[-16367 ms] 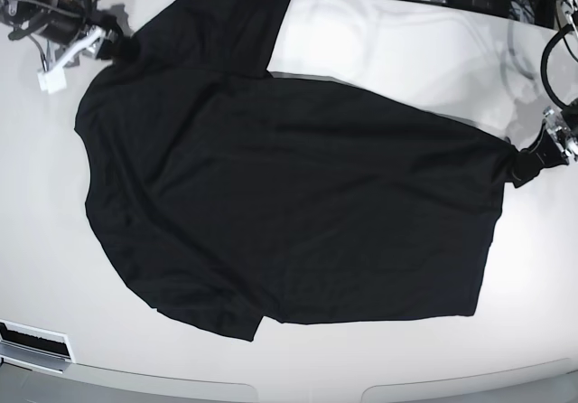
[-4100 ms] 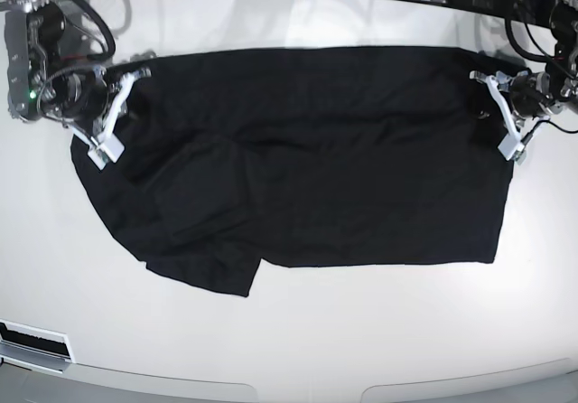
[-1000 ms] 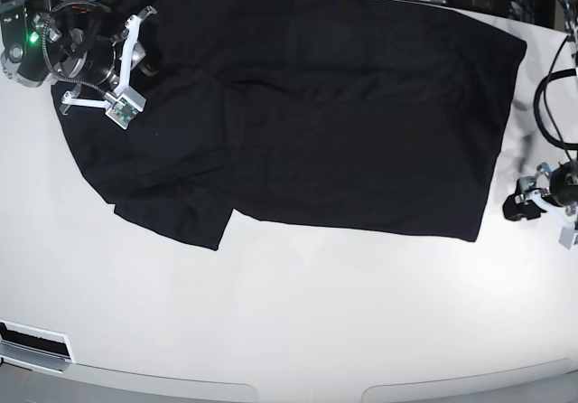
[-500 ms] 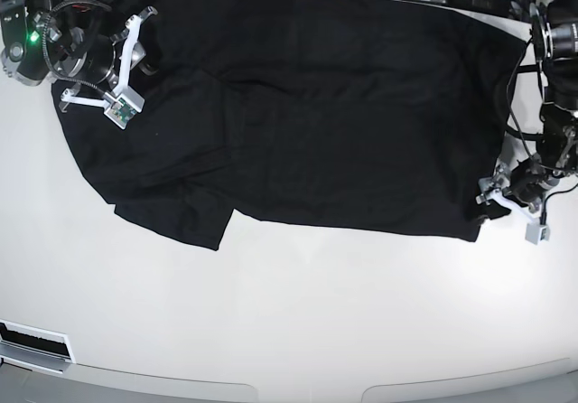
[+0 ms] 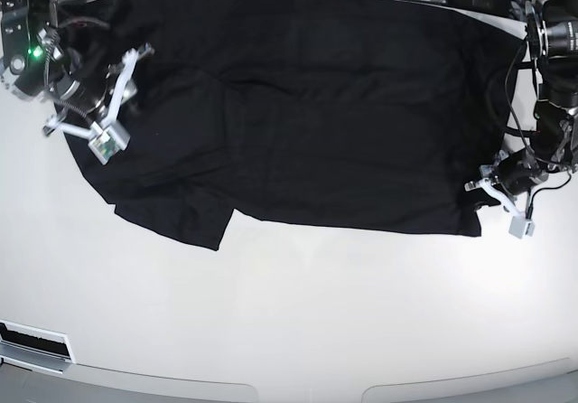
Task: Layout the t-shirt on the table in an organized manner, then fold the t-shirt properly
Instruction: 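Move both grippers to the hem corners of the black shirt and grasp, then lift the hem with both grippers and fold it over toward the collar edge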
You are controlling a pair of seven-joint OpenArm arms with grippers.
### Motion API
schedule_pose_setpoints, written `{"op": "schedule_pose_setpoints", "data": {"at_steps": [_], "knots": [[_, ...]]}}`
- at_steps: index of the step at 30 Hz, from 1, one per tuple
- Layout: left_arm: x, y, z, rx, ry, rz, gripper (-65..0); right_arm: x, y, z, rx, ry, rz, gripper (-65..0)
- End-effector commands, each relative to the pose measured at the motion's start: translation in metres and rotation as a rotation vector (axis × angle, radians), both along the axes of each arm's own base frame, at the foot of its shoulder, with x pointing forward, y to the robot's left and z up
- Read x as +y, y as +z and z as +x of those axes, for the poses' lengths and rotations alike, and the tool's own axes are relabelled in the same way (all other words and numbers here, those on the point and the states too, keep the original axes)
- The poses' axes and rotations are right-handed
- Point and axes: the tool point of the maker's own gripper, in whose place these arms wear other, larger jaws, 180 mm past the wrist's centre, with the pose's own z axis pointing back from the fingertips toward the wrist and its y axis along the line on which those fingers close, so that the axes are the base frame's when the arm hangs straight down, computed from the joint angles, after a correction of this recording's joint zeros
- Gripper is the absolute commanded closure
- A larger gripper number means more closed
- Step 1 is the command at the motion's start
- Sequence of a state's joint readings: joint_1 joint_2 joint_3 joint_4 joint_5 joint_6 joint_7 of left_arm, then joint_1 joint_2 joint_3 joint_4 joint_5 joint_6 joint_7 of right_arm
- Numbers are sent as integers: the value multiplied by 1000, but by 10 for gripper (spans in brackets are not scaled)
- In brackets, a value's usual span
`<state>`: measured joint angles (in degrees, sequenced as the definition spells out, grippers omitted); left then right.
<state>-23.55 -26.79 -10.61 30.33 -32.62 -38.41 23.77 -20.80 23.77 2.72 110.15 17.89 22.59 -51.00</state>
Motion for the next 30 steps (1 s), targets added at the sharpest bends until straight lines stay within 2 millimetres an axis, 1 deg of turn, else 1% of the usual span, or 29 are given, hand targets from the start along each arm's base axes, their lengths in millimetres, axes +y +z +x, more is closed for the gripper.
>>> {"op": "schedule_pose_setpoints", "data": {"at_steps": [1, 3, 4, 6, 8, 9, 12, 15, 18, 21, 24, 27, 30], "knots": [[10, 23, 18, -78, 18, -1, 0, -5, 11, 19, -67, -18, 0, -268], [10, 25, 19, -86, 25, -8, 0, -15, 9, 38, -95, -70, 12, -329], [10, 25, 19, -87, 25, -7, 0, -20, 6, 48, -102, -94, 20, -347], [10, 25, 19, -86, 24, -6, 0, -35, -3, 69, -98, -152, 28, -362], [13, 23, 19, -80, 38, 0, 0, -49, -11, 90, -89, -218, 34, -363], [17, 21, 19, -69, 62, 11, 0, -54, -12, 103, -88, -241, 42, -363], [31, 14, 18, -30, 124, 60, 0, -60, -14, 133, -72, -293, 121, -363], [33, 11, 16, -15, 127, 78, 0, -65, -18, 153, -40, -310, 176, -363], [36, 12, 16, -16, 129, 80, 0, -61, -31, 159, 23, -309, 255, -363], [40, 15, 15, -20, 133, 81, 0, -51, -48, 150, 92, -283, 344, -363], [43, 19, 16, -31, 137, 72, 0, -50, -62, 140, 108, -272, 370, -363], [45, 22, 16, -40, 133, 66, 0, -48, -68, 137, 95, -266, 389, -362], [45, 21, 16, -40, 132, 65, 0, -44, -65, 139, 69, -242, 407, -362]]}}
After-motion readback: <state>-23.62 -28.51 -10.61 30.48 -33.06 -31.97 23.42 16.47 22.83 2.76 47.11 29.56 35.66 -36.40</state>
